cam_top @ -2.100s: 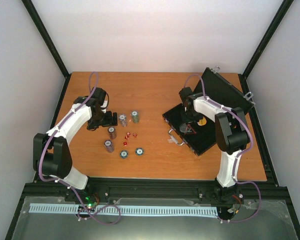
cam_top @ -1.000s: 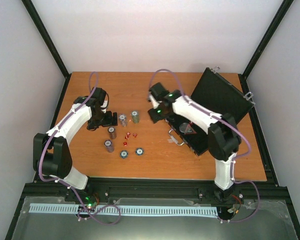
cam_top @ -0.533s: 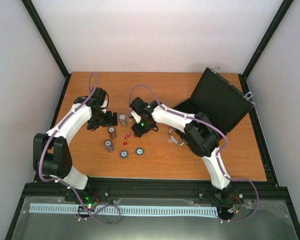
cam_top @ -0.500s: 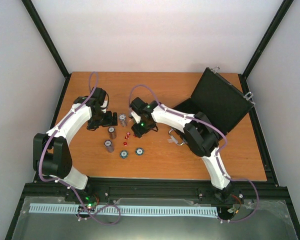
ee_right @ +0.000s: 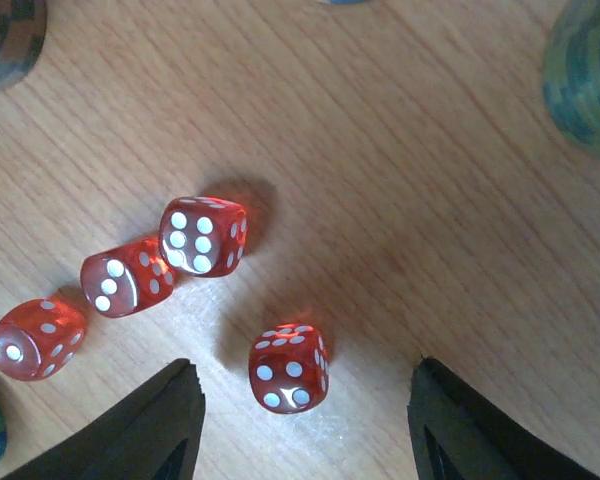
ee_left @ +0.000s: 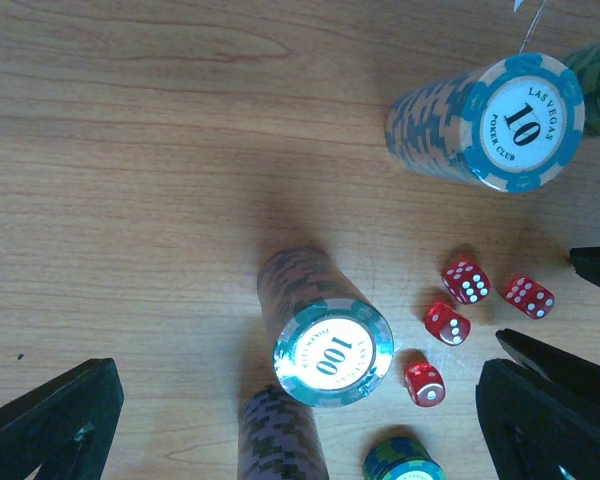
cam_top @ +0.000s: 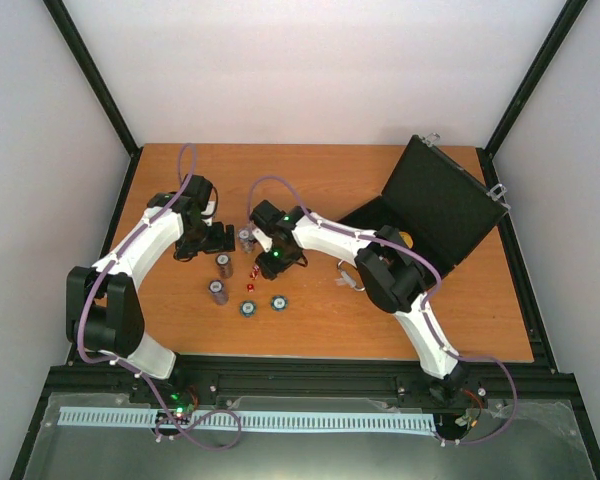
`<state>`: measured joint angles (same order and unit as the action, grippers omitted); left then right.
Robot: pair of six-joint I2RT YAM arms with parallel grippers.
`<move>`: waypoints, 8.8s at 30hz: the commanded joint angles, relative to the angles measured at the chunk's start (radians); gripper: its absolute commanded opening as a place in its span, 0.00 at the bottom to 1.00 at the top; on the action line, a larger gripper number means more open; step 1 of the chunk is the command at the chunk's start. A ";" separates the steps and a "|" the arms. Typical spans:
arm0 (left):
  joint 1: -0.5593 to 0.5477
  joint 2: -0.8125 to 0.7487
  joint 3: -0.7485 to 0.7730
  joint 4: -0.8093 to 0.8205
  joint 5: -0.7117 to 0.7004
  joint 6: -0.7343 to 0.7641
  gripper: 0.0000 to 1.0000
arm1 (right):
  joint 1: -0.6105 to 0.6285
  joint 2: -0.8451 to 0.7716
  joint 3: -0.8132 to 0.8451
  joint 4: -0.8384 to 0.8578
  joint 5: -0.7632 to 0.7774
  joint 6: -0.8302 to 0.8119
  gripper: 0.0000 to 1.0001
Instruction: Pack up texas hold em set
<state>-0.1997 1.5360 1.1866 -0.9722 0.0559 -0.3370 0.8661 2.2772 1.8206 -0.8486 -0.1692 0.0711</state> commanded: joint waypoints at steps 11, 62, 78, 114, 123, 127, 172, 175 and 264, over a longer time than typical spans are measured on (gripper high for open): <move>-0.004 -0.024 0.021 0.002 -0.004 0.006 1.00 | 0.013 0.023 0.011 -0.006 0.013 -0.005 0.09; -0.004 0.008 0.021 0.007 0.004 0.005 1.00 | -0.530 -0.481 -0.610 0.079 0.387 0.199 0.03; -0.004 0.032 0.041 0.007 0.010 0.005 1.00 | -0.539 -0.407 -0.580 0.094 0.390 0.195 0.14; -0.004 0.013 0.036 0.016 0.010 -0.006 1.00 | -0.382 -0.454 -0.298 0.010 0.140 0.115 0.70; -0.004 -0.004 0.042 0.008 0.004 -0.009 1.00 | -0.115 -0.177 -0.026 -0.015 -0.023 0.053 0.70; -0.004 -0.016 0.042 -0.004 0.000 -0.003 1.00 | -0.083 -0.090 0.029 -0.004 -0.079 0.072 0.70; -0.004 -0.066 -0.030 0.009 -0.014 0.009 1.00 | 0.048 0.162 0.246 -0.065 -0.004 0.111 0.25; -0.004 -0.065 -0.030 0.009 -0.014 0.010 1.00 | 0.048 0.147 0.229 -0.062 -0.002 0.103 0.19; -0.004 0.087 0.044 0.023 0.015 0.009 1.00 | -0.616 -0.510 -0.673 0.092 0.288 0.351 0.31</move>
<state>-0.1997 1.6333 1.2015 -0.9604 0.0570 -0.3370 0.2573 1.8107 1.1709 -0.7441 0.1417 0.4099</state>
